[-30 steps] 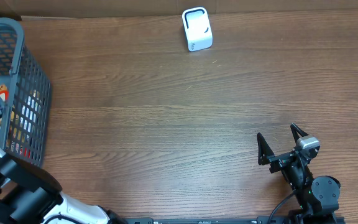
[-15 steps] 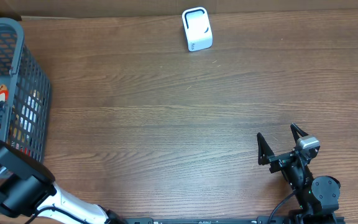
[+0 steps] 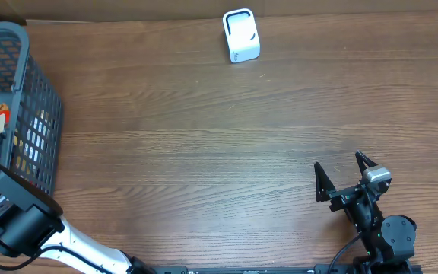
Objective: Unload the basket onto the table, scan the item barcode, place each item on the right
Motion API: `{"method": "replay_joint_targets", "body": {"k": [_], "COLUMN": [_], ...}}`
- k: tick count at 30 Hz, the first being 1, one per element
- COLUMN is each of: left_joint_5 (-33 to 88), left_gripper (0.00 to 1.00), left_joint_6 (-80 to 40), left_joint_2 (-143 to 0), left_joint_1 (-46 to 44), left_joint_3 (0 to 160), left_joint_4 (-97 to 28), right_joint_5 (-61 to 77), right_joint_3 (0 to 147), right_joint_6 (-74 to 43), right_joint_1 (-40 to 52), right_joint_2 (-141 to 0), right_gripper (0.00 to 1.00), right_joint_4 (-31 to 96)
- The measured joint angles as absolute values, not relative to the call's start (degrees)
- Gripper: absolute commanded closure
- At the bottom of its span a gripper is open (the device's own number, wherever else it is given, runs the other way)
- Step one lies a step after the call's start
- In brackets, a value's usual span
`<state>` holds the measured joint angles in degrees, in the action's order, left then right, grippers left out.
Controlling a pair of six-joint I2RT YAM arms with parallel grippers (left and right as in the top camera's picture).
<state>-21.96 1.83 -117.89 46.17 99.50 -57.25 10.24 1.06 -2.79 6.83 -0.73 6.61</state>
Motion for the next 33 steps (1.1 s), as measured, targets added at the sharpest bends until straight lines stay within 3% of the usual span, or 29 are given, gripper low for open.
{"method": "replay_joint_targets", "body": {"k": [8, 11, 25, 33], "left_joint_5": [-23.2, -23.9, -26.3, -27.2], "left_gripper": [0.68, 0.96, 0.96, 0.96], "left_joint_6": [1.0, 1.3, -0.1, -1.5], "left_joint_2": [-121.3, -121.9, -121.7, -110.3], "left_joint_1": [46.1, 46.1, 45.0, 40.8], "left_joint_3": [99.5, 99.5, 101.8, 105.7], "left_joint_4": [-56.7, -56.6, -60.0, -58.0], "right_joint_5": [10.2, 10.2, 10.2, 10.2], "right_joint_3": [1.1, 1.1, 1.1, 1.1], "right_joint_6": [-2.8, -2.8, -2.8, -2.8], "right_joint_1": [6.9, 6.9, 6.9, 6.8], "right_joint_2": [-0.7, -0.7, -0.7, -0.7], "right_gripper": [0.00, 0.00, 0.00, 0.00], "right_joint_4": [6.6, 6.6, 6.6, 6.7]}}
